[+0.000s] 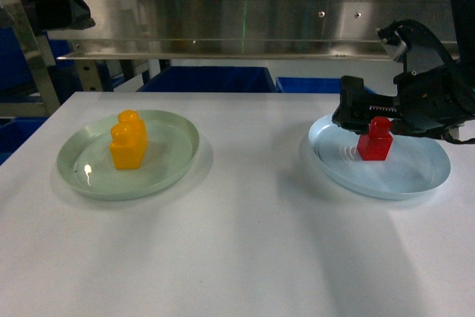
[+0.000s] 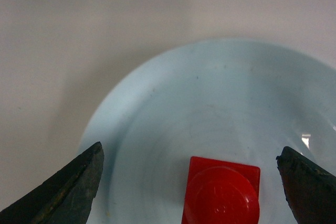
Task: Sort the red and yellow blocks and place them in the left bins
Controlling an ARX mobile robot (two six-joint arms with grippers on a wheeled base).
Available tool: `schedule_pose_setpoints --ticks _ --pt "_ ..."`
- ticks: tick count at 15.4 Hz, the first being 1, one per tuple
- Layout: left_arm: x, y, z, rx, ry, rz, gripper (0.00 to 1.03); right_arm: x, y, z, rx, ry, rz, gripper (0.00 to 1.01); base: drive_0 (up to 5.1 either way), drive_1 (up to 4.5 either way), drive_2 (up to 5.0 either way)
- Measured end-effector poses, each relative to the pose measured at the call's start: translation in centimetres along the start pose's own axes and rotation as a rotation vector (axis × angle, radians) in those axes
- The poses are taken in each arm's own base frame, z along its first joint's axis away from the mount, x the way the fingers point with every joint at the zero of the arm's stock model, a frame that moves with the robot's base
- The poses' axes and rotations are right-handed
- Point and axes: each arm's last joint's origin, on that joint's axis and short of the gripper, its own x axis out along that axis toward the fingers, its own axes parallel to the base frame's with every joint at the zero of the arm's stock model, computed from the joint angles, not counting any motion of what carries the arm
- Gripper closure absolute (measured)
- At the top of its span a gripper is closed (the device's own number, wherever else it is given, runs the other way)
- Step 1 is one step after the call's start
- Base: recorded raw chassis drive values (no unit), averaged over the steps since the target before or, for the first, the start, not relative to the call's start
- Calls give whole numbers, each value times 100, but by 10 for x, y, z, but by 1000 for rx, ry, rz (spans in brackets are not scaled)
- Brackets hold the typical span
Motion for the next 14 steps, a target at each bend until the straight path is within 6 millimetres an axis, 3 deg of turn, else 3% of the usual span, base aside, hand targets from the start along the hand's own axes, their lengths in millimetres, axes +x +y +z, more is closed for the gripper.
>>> schedule_pose_setpoints --ticks 2,9,11,12,14 --pt "0 0 0 0 0 0 5 12 -6 -9 18 60 -12 4 0 0 0" --pt "0 0 0 0 0 0 5 13 -9 -11 17 30 -8 72 0 0 0" --pt "0 0 0 0 0 0 5 -12 -4 0 3 -69 -15 73 0 0 0" --pt "0 0 0 0 0 0 5 -35 1 9 -2 -132 -11 74 0 0 0" --pt "0 0 0 0 0 0 5 -106 7 26 -11 -290 -17 74 0 0 0"
